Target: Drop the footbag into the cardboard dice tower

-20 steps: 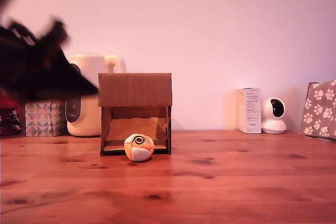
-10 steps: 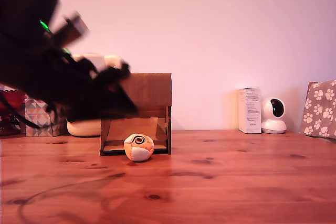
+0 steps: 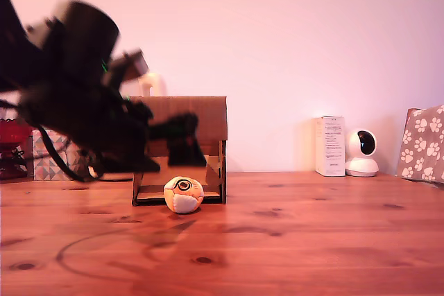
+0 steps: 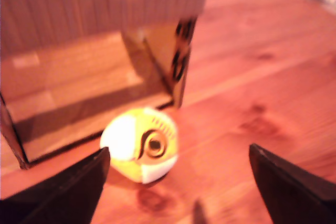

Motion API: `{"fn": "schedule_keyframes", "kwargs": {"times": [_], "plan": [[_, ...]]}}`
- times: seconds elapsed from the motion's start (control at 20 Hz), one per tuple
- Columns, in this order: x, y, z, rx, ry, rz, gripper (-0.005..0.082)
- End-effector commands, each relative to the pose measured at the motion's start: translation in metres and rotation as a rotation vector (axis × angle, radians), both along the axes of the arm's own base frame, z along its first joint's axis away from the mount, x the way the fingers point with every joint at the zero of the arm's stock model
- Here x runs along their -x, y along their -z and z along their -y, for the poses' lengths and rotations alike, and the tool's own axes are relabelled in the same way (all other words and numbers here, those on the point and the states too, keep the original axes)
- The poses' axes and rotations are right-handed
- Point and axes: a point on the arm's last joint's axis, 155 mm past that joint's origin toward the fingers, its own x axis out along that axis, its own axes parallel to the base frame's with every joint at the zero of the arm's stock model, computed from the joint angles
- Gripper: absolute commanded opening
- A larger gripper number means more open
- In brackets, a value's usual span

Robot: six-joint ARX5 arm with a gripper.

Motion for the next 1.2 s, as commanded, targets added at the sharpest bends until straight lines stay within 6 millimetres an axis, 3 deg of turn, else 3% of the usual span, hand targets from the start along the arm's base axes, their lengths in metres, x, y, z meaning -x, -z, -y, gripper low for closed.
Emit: {"fn": "schedule_keyframes", "kwargs": {"times": [0.0, 0.35, 0.5, 0.95, 1.05, 1.15], "plan": [[-0.004, 0.015, 0.001, -0.037, -0.001, -0.010, 0.0783], [-0.030, 0.039, -0.011, -0.073, -0.062, -0.032, 0.0783], [-0.036, 0.040, -0.019, -0.073, -0.084, -0.031, 0.0776], [-0.045, 0.055, 0.000, -0.040, -0.015, -0.064, 0.0739], [-0.045, 0.054, -0.001, -0.040, -0.017, -0.064, 0.0672], [-0.045, 0.054, -0.001, -0.039, -0.018, -0.062, 0.0482]]}}
